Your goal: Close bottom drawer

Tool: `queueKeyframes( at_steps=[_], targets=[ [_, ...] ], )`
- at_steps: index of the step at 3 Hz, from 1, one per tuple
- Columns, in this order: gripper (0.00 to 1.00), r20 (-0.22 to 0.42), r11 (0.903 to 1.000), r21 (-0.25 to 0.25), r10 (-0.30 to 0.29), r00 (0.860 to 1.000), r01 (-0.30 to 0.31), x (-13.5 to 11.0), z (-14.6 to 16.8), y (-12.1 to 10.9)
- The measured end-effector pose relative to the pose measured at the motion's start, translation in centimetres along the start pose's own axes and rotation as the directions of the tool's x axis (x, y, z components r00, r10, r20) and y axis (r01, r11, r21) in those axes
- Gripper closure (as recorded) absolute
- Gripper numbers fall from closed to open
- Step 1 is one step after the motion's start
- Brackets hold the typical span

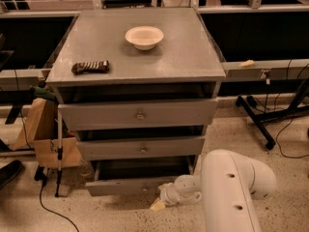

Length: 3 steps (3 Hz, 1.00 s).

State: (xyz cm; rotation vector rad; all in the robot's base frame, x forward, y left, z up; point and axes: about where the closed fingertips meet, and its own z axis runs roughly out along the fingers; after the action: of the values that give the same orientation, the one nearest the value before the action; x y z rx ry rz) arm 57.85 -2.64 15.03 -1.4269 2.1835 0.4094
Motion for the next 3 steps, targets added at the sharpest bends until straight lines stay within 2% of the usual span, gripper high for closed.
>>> queueKeyframes(
  at_steps=[1, 2, 3],
  targets=[
    [0.47, 0.024, 0.9998, 0.016, -0.009, 1.0, 0.009, -0.5, -0.1, -2.4],
    [0.7, 0.047, 0.9985, 0.053, 0.01, 0.999, -0.013, -0.1, -1.6, -4.0],
    [0.94, 0.05, 0.9926, 0.113, 0.04, 0.998, -0.045, 1.6, -4.6, -3.9]
  ],
)
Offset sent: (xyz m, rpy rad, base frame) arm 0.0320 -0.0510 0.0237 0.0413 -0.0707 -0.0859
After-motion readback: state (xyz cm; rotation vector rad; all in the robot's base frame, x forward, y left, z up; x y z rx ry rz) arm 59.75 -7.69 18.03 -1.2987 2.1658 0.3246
